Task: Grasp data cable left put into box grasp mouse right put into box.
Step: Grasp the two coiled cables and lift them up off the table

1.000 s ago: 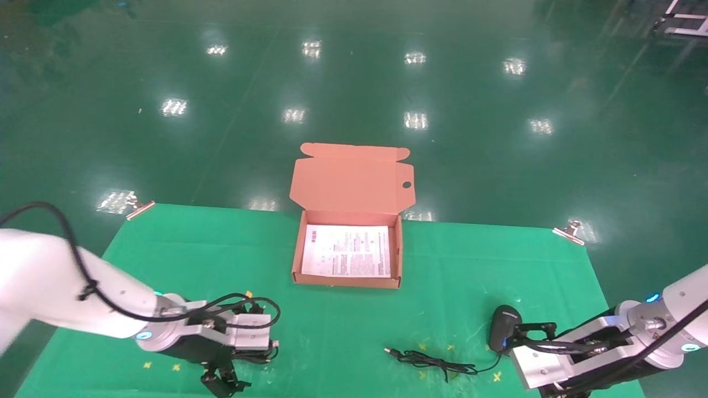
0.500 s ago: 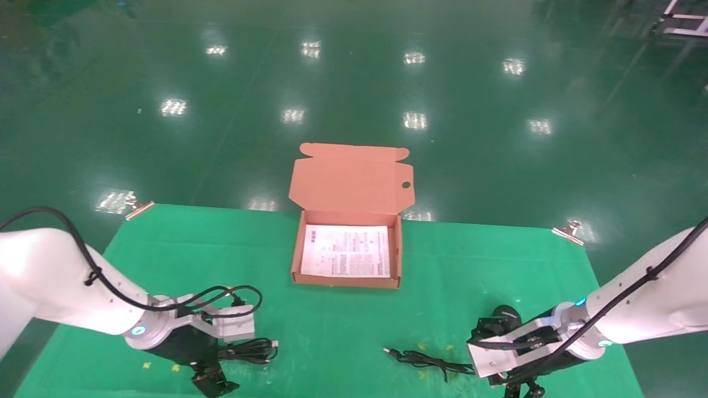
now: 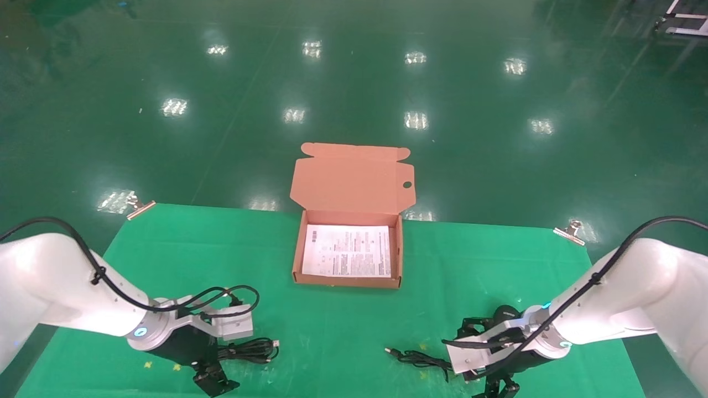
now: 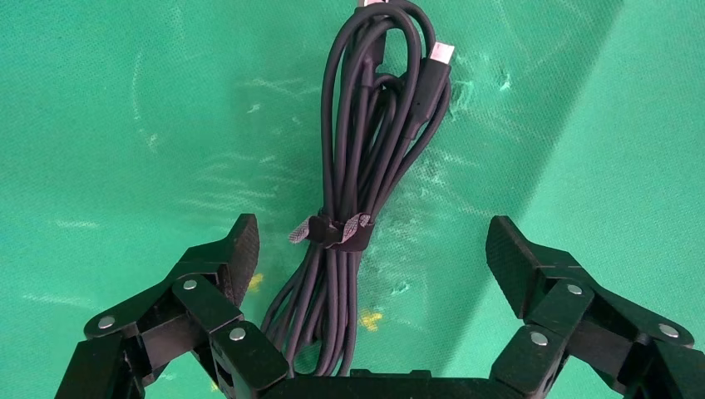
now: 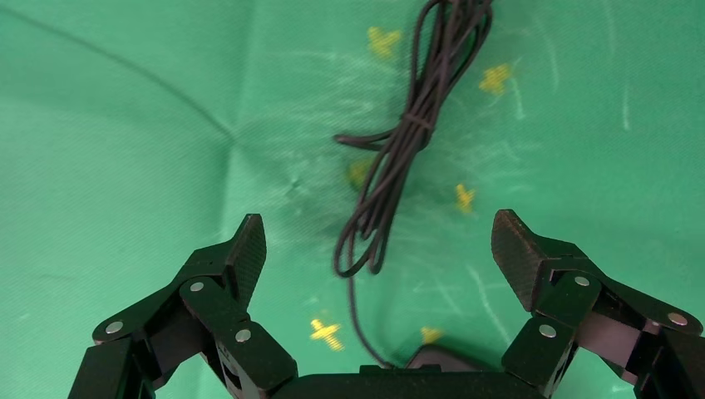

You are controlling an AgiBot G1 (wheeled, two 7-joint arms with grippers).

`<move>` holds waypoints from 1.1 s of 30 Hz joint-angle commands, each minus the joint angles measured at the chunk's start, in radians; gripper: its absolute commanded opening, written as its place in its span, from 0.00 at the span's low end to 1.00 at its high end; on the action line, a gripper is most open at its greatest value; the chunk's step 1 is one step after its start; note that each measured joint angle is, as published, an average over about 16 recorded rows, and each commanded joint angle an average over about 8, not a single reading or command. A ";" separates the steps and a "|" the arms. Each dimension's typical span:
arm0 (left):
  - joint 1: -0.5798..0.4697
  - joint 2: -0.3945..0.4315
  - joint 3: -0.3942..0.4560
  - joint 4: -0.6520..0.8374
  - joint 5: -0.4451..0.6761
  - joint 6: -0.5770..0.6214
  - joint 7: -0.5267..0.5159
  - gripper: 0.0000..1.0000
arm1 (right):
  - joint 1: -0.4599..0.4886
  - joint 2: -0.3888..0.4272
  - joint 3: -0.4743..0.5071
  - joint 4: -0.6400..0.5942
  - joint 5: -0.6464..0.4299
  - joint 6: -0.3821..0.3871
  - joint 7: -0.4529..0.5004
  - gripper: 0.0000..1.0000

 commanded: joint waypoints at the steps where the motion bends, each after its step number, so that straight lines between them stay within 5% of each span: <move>1: -0.004 0.005 0.000 0.020 0.000 -0.007 0.011 0.26 | 0.001 -0.019 -0.001 -0.032 -0.002 0.017 -0.009 0.30; 3: -0.005 0.007 -0.001 0.027 -0.001 -0.008 0.013 0.03 | 0.001 -0.025 -0.001 -0.041 -0.003 0.024 -0.011 0.05; 4: -0.006 0.007 -0.001 0.030 -0.001 -0.009 0.014 0.00 | 0.001 -0.027 -0.001 -0.045 -0.003 0.027 -0.012 0.00; 33: -0.003 0.003 -0.001 0.013 -0.001 -0.005 0.010 0.00 | 0.002 -0.014 0.000 -0.023 -0.001 0.011 -0.007 0.00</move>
